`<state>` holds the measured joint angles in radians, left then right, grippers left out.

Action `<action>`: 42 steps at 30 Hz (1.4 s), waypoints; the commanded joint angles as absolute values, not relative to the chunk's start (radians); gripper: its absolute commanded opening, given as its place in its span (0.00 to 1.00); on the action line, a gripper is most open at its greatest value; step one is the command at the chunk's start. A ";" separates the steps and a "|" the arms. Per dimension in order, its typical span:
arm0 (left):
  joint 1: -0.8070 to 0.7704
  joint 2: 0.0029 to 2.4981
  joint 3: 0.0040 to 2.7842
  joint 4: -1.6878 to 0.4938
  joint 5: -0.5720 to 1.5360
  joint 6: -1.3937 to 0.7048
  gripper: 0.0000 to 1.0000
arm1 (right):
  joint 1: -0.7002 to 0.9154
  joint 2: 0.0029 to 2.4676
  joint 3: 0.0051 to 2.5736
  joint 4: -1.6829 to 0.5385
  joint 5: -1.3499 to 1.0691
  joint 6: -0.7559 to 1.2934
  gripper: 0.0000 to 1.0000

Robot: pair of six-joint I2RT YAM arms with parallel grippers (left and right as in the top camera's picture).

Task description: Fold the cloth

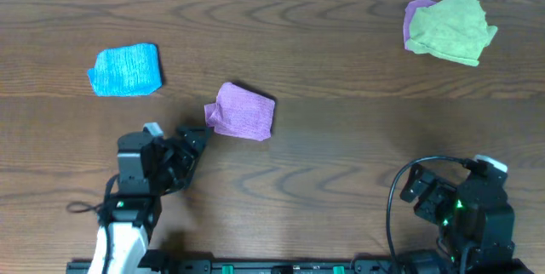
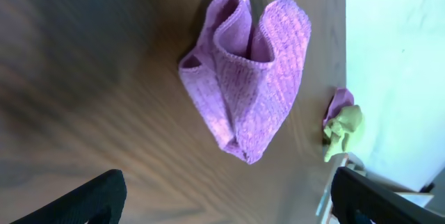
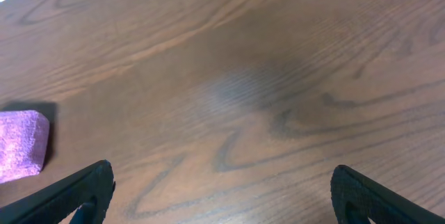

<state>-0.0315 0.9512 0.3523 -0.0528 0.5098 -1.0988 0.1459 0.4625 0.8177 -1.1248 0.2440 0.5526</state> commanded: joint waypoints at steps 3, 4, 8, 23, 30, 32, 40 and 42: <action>-0.068 1.116 0.349 0.099 0.516 -1.177 0.95 | 0.138 0.460 0.814 -1.122 0.257 0.568 0.99; -0.075 1.150 0.349 0.132 0.517 -1.185 0.95 | 0.138 0.460 0.814 -1.122 0.257 0.568 0.99; -0.108 1.261 0.349 0.248 0.516 -1.201 0.96 | 0.138 0.460 0.814 -1.122 0.257 0.568 0.99; -0.152 1.464 0.350 0.466 0.430 -1.254 0.96 | 0.138 0.460 0.814 -1.122 0.257 0.568 0.99; -0.152 1.532 0.353 0.542 0.415 -1.266 0.96 | 0.138 0.460 0.814 -1.122 0.257 0.568 0.99; -0.152 1.550 0.356 0.547 0.415 -1.273 0.96 | 0.138 0.460 0.814 -1.122 0.257 0.568 0.99; -0.178 1.623 0.367 0.598 0.386 -1.291 1.00 | 0.138 0.460 0.814 -1.122 0.257 0.568 0.99; -0.194 1.641 0.373 0.612 0.377 -1.291 0.92 | 0.138 0.460 0.814 -1.122 0.257 0.568 0.99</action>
<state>-0.1711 1.5814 0.3840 0.6373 0.4278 -1.2869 0.1459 0.4629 0.8177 -1.1248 0.2440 0.5526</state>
